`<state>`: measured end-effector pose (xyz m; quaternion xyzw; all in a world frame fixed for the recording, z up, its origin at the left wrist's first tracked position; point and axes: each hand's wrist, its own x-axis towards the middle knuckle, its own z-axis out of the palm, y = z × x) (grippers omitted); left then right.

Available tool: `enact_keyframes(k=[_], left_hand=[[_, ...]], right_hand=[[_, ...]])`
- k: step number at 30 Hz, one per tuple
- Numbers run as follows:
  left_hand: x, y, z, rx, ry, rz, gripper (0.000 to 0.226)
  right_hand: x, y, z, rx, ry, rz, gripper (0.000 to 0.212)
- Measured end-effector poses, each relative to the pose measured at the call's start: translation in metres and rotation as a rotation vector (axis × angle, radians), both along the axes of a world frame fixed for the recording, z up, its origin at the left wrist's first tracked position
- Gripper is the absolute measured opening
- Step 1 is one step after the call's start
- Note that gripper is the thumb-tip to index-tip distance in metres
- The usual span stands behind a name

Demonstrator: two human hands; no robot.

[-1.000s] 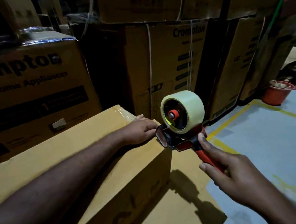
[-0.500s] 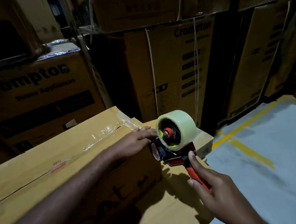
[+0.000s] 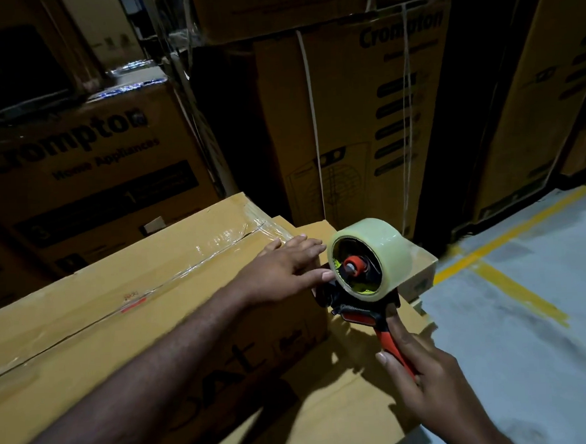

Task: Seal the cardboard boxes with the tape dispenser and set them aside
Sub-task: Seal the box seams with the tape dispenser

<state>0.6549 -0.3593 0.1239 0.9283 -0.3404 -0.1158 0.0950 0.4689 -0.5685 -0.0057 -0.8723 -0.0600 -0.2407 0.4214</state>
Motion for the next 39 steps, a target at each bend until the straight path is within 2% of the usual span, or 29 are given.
enact_keyframes(k=[5, 11, 14, 17, 22, 25, 31, 36, 39], left_hand=[[0.0, 0.0, 0.0, -0.083, 0.072, 0.019, 0.103], [0.002, 0.002, 0.006, -0.115, 0.083, 0.019, 0.071], [0.004, 0.005, 0.011, -0.143, 0.146, 0.009, 0.07], [0.006, 0.005, 0.014, -0.148, 0.192, 0.033, 0.074], [0.003, 0.002, 0.015, -0.075, 0.142, 0.011, 0.054], [0.001, 0.001, 0.017, -0.083, 0.139, 0.023, 0.05], [0.005, 0.004, 0.016, -0.103, 0.141, 0.049, 0.051], [0.017, 0.008, 0.013, -0.117, 0.139, 0.066, 0.044], [0.018, 0.009, 0.013, -0.125, 0.154, 0.058, 0.046]], right_hand=[[-0.002, 0.002, -0.011, 0.043, -0.025, 0.008, 0.065], [0.008, 0.004, -0.015, -0.009, 0.006, 0.015, 0.067], [0.013, 0.005, -0.02, -0.023, 0.04, 0.015, 0.071], [0.015, 0.006, -0.026, -0.009, 0.057, -0.001, 0.062], [0.017, 0.009, -0.025, -0.055, 0.073, 0.023, 0.055], [0.017, 0.009, -0.019, -0.09, 0.074, 0.025, 0.062], [0.025, 0.002, -0.013, -0.177, -0.001, 0.027, 0.06], [0.023, 0.02, -0.008, -0.022, 0.017, 0.051, 0.072], [0.02, 0.022, -0.008, -0.062, -0.003, 0.071, 0.076]])
